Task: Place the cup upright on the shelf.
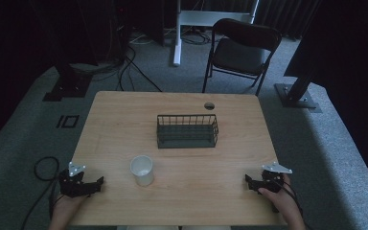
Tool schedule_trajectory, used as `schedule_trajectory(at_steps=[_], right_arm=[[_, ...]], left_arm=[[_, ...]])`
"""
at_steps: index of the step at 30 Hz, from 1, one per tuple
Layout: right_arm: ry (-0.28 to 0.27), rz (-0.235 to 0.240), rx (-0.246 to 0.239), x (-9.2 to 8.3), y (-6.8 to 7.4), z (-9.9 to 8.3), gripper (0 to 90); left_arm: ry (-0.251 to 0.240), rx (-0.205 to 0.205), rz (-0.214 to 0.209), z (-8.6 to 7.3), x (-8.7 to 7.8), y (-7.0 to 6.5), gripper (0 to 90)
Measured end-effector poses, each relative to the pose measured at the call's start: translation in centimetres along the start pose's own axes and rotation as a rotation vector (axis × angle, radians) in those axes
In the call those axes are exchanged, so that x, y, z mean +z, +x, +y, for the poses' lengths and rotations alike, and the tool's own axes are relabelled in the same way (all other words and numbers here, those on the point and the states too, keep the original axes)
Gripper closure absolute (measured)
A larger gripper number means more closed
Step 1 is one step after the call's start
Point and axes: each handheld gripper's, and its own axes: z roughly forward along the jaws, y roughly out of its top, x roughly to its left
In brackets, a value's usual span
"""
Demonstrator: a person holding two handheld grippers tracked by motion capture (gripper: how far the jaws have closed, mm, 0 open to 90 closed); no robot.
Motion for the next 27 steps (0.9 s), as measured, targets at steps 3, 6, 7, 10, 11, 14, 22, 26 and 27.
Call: schedule_trajectory(at_steps=[3,6,7,10,11,14,22,26,27], right_arm=[[0.001,0.001,-0.002,0.01,0.01,0.0,11.4],[0.001,0.001,-0.002,0.01,0.02,0.0,11.3],[0.001,0.001,-0.002,0.01,0.01,0.0,11.4],[0.0,0.001,-0.002,0.01,0.01,0.0,11.3],[0.0,0.001,-0.002,0.01,0.01,0.0,11.3],[0.0,0.001,-0.001,0.01,0.02,-0.01,11.3],[0.0,0.002,-0.004,0.0,0.05,-0.01,11.3],[0.0,0.003,-0.005,0.0,0.06,-0.01,11.3],[0.0,0.006,-0.007,-0.01,0.06,-0.01,11.3]], left_arm=[[0.0,0.006,-0.005,-0.04,-0.03,0.13,1.0],[0.0,0.01,-0.008,-0.04,-0.04,0.2,0.9],[0.0,0.011,-0.009,-0.05,-0.04,0.24,1.0],[0.0,0.003,-0.001,-0.05,-0.04,0.28,1.0],[0.0,0.002,-0.001,-0.05,-0.03,0.28,1.0],[0.0,0.002,-0.001,-0.05,-0.03,0.28,0.9],[0.0,0.003,-0.001,-0.06,-0.03,0.28,0.9],[0.0,0.002,-0.001,-0.06,-0.03,0.27,0.9],[0.0,0.003,-0.001,-0.06,-0.03,0.27,0.9]])
